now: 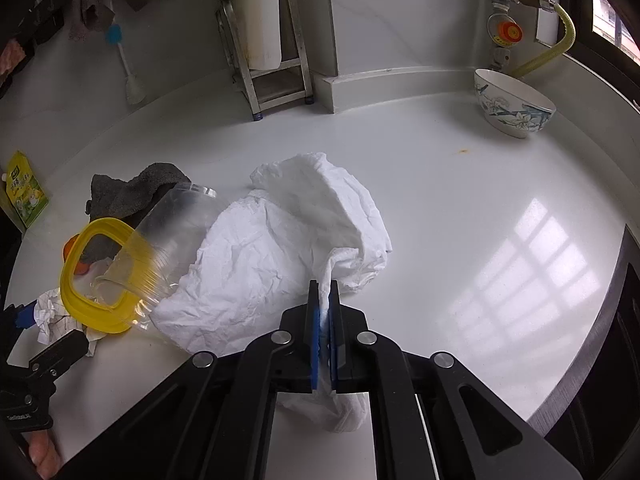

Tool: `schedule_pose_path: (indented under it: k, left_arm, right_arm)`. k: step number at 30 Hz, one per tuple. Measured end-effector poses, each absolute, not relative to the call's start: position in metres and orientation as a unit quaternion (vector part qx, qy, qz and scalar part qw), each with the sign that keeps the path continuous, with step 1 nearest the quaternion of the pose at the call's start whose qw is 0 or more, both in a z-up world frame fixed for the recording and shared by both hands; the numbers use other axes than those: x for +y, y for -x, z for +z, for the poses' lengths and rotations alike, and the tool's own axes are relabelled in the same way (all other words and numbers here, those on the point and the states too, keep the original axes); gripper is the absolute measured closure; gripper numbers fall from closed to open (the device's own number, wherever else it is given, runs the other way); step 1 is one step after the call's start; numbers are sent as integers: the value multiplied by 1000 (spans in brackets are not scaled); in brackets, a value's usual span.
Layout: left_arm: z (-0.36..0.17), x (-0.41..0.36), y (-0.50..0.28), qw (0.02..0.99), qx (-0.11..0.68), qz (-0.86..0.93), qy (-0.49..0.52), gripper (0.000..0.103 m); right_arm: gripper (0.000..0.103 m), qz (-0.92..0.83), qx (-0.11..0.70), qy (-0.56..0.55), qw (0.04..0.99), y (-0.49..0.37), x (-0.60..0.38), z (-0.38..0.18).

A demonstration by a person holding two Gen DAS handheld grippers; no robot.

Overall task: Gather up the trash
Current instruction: 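Grasp the white crumpled paper with the right tool while the left tool grasps the grid paper, then lift both crumpled papers and carry them over the grey bin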

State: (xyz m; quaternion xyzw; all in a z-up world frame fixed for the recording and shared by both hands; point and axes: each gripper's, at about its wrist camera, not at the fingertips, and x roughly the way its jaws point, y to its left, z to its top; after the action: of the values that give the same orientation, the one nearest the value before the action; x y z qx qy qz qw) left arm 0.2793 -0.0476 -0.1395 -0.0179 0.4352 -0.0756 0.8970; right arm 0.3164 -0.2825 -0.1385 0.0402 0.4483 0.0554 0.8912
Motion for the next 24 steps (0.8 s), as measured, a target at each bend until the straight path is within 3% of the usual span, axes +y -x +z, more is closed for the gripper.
schedule_pose_path:
  k: [2, 6, 12, 24]
  left_arm:
    - [-140, -48, -281, 898, 434, -75, 19, 13]
    - [-142, -48, -284, 892, 443, -84, 25, 41]
    - [-135, -45, -277, 894, 437, -98, 21, 65]
    - [-115, -35, -247, 897, 429, -110, 15, 70]
  right_arm:
    - [99, 51, 446, -45, 893, -312, -284, -136]
    - [99, 44, 440, -57, 895, -301, -287, -130]
    - [99, 25, 432, -79, 898, -281, -294, -122]
    - [100, 3, 424, -130, 896, -224, -308, -103]
